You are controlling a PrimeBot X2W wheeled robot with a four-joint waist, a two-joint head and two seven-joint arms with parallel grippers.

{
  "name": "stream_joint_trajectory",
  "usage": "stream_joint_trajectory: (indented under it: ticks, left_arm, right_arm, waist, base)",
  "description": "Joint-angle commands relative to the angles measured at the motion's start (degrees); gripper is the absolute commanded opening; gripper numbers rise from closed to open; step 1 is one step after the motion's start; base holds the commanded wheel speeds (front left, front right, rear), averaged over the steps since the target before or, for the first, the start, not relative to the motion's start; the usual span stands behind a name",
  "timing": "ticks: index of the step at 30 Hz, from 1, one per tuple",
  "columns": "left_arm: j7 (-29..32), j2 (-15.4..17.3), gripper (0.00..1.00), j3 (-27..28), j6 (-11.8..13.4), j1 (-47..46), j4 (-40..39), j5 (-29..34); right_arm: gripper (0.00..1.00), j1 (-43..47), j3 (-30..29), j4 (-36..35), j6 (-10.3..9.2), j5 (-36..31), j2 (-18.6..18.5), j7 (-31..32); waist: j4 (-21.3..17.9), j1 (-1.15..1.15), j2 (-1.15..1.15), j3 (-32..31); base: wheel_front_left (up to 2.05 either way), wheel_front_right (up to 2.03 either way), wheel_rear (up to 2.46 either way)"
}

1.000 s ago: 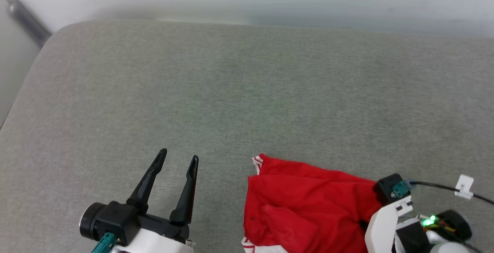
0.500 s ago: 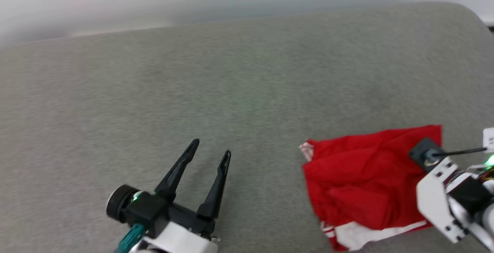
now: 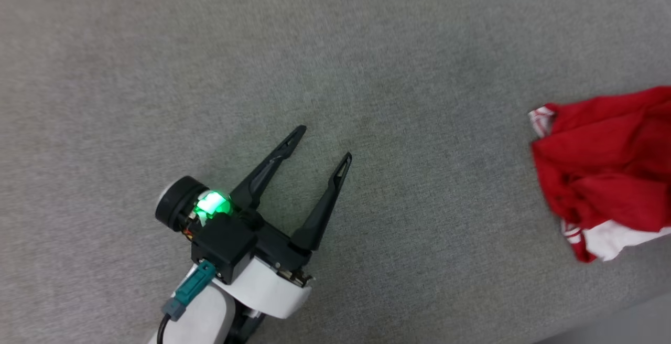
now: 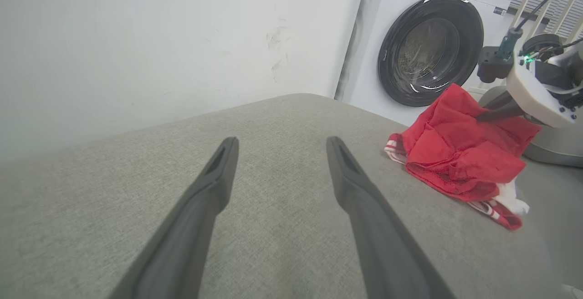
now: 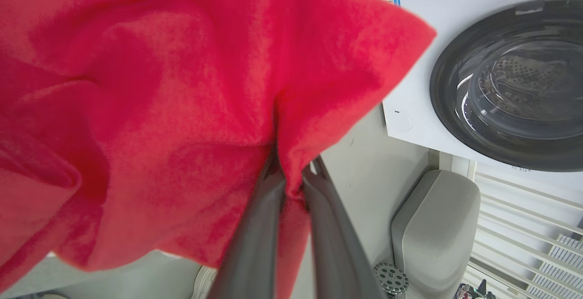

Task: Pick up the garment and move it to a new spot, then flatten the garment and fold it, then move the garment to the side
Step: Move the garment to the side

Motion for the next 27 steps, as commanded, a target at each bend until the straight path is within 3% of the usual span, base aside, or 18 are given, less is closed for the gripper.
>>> stream_joint_trajectory:
  ticks: [1, 12, 20, 21, 22, 27]
  left_arm:
    - [-0.11, 0.94, 1.0, -0.33, -0.09, -1.44, -0.35, 0.24]
    - [-0.12, 3.6, 1.0, -1.32, -0.09, -4.74, -2.3, 0.57]
    - [-0.12, 3.45, 1.0, -0.63, -0.09, -4.59, -2.21, 0.47]
    - [-0.12, 3.11, 1.0, -0.43, -0.09, -4.39, -2.12, 0.28]
    - [-0.12, 2.91, 1.0, -0.28, -0.09, -4.08, -1.89, 0.11]
    - [-0.12, 1.07, 1.0, 0.79, -0.09, -2.49, -0.91, -0.42]
  right_arm:
    - [0.0, -1.65, -1.53, 2.16, -0.08, -0.62, 0.74, -1.55]
    - [0.0, -5.97, -11.32, 20.28, -0.09, -3.46, 2.79, -13.64]
    - [0.0, -8.54, -14.83, 28.17, -0.09, -5.45, 4.62, -18.29]
    - [0.31, -8.75, -14.77, 28.36, -0.09, -5.97, 4.68, -18.78]
    - [1.0, -9.12, -14.71, 28.41, -0.09, -6.39, 4.79, -18.9]
    - [1.0, -9.57, -15.04, 27.08, -0.08, -6.64, 4.86, -18.34]
  waist:
    - [-1.64, -0.01, 0.0, 3.98]
    - [1.42, -0.01, 0.0, 9.4]
    - [2.69, -0.01, 0.0, 9.38]
    - [2.74, -0.01, 0.0, 8.93]
    - [2.74, -0.01, 0.0, 8.37]
    - [3.12, -0.01, 0.0, 3.95]
  base:
    - [0.0, 0.0, 0.0]
    - [0.0, 0.0, 0.0]
    - [0.0, 0.0, 0.0]
    - [0.0, 0.0, 0.0]
    - [0.0, 0.0, 0.0]
    - [0.0, 0.0, 0.0]
